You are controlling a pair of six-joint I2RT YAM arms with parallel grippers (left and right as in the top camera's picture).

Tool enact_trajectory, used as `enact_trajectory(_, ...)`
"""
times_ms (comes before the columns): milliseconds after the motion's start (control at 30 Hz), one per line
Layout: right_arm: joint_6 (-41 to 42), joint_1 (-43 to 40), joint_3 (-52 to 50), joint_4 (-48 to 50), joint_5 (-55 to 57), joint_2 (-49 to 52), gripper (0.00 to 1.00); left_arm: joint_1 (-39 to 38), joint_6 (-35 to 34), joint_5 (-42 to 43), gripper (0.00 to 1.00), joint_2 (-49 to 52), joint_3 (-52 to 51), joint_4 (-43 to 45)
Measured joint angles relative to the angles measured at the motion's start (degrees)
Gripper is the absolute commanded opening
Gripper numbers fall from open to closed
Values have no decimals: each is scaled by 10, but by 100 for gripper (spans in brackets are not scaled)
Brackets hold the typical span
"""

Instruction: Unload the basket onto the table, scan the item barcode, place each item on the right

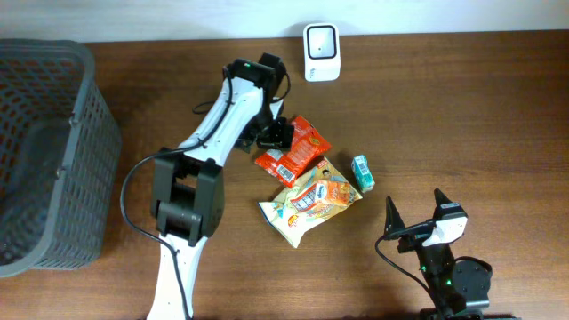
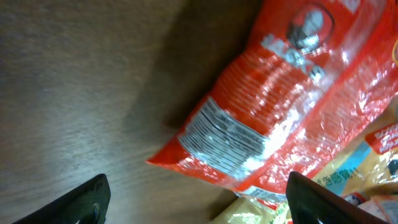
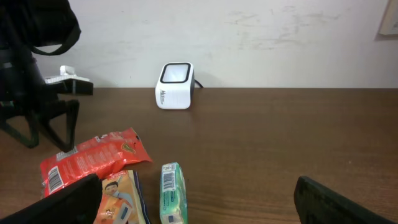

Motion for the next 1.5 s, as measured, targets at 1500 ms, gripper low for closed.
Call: enact_trajectory(1500,32,150,884,-454,-221,916,95,163,2,-21,99,-2,187,-79)
